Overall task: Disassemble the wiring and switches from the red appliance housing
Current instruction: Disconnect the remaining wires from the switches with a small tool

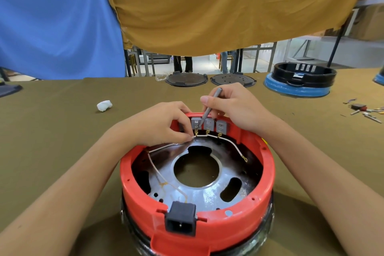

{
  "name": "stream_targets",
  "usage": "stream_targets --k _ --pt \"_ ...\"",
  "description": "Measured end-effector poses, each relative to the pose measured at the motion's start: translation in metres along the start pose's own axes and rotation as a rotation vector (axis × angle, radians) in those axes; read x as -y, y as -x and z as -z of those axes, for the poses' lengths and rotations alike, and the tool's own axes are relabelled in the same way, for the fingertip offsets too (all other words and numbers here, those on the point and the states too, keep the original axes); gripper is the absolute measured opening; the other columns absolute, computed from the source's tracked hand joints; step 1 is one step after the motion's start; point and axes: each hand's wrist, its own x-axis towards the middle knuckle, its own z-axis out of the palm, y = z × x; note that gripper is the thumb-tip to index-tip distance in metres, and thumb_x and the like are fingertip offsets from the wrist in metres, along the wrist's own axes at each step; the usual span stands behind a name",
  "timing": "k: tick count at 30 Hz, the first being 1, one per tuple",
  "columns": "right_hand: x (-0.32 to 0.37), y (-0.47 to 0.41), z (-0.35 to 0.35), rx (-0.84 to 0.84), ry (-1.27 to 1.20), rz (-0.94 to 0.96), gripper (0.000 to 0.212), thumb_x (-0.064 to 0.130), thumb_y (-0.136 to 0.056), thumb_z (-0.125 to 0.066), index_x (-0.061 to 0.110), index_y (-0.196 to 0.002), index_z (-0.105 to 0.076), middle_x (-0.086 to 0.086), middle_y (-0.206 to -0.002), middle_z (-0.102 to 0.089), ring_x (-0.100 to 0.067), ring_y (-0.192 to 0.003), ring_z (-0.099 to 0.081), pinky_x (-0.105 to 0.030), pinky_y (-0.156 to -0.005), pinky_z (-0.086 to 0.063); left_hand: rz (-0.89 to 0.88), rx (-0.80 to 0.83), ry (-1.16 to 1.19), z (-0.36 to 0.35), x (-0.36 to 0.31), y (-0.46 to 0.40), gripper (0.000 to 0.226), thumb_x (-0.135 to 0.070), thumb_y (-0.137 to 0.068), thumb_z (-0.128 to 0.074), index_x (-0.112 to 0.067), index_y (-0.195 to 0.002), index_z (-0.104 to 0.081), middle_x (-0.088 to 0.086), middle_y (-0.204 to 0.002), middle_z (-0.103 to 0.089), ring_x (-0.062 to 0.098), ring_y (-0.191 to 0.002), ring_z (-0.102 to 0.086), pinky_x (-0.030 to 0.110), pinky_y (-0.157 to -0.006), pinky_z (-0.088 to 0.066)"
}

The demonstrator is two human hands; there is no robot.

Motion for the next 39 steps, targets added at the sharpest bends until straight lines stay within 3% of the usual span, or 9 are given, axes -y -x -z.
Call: stream_targets --k 7,12,17,24,27,31,39 --pt "-0.0018 -0.0009 -0.0012 -0.002 -0.02 -0.012 0.029 0.029 -0.096 -0.065 0.007 -0.078 -0.071 -0.001 -0.061 -0.067 -0.009 -0.06 -0.061 -0.024 -0.07 -0.052 -0.005 -0.007 -0.008 0.0 -0.001 0.0002 0.006 -0.03 -0.084 -0.074 -0.036 -0.082 -0.077 -0.018 -0.116 -0.054 -0.001 -0.101 -0.056 0.019 -0.093 -0.041" --pt "0.0005 0.0049 -0.002 -0.016 0.087 0.092 0.025 0.028 -0.095 -0.067 0.009 -0.08 -0.072 -0.003 -0.065 -0.071 -0.006 -0.059 -0.062 -0.022 -0.066 -0.05 -0.007 -0.004 -0.005 0.0006 -0.0013 0.0004 0.005 -0.031 -0.084 -0.074 -0.035 -0.084 -0.077 -0.018 -0.116 -0.054 0.0 -0.101 -0.056 0.023 -0.095 -0.042" --pt "0.0005 0.0012 -0.0014 -0.012 0.048 0.057 0.026 0.027 -0.095 -0.066 0.005 -0.081 -0.071 -0.006 -0.064 -0.07 -0.006 -0.058 -0.061 -0.019 -0.065 -0.05 -0.01 -0.002 -0.017 0.0006 -0.0017 -0.0003 0.005 -0.031 -0.084 -0.074 -0.035 -0.084 -0.077 -0.016 -0.117 -0.054 0.001 -0.101 -0.057 0.026 -0.095 -0.043" --pt "-0.001 -0.0033 -0.0014 -0.002 -0.015 -0.018 0.031 0.029 -0.096 -0.066 0.005 -0.078 -0.071 -0.014 -0.069 -0.07 -0.015 -0.063 -0.061 -0.04 -0.078 -0.055 -0.002 -0.001 -0.019 0.0006 -0.002 0.0006 0.005 -0.032 -0.084 -0.074 -0.036 -0.084 -0.077 -0.017 -0.117 -0.054 -0.001 -0.101 -0.055 0.02 -0.093 -0.042" --pt "-0.0019 -0.0031 -0.0017 -0.003 -0.024 -0.021 0.031 0.03 -0.096 -0.065 0.005 -0.078 -0.071 -0.007 -0.063 -0.067 -0.013 -0.061 -0.06 -0.034 -0.074 -0.053 -0.005 0.001 -0.022 0.0009 -0.0024 0.0006 0.005 -0.031 -0.084 -0.074 -0.036 -0.084 -0.077 -0.017 -0.117 -0.053 -0.002 -0.101 -0.055 0.014 -0.091 -0.041" --pt "-0.0022 0.0005 -0.0025 -0.012 0.017 0.031 0.031 0.032 -0.097 -0.064 0.007 -0.08 -0.071 0.0 -0.062 -0.068 -0.006 -0.06 -0.061 -0.021 -0.07 -0.05 -0.004 0.005 -0.032 0.001 -0.0021 0.001 0.005 -0.032 -0.085 -0.074 -0.036 -0.085 -0.076 -0.017 -0.117 -0.053 -0.001 -0.101 -0.055 0.021 -0.093 -0.042" --pt "-0.0017 0.0022 -0.0021 -0.012 0.046 0.075 0.029 0.031 -0.096 -0.065 0.008 -0.08 -0.071 -0.004 -0.065 -0.07 -0.006 -0.059 -0.062 -0.02 -0.067 -0.05 -0.002 0.007 -0.05 0.0008 -0.0025 0.0007 0.004 -0.033 -0.086 -0.073 -0.035 -0.085 -0.076 -0.016 -0.118 -0.052 -0.001 -0.101 -0.055 0.017 -0.091 -0.041"
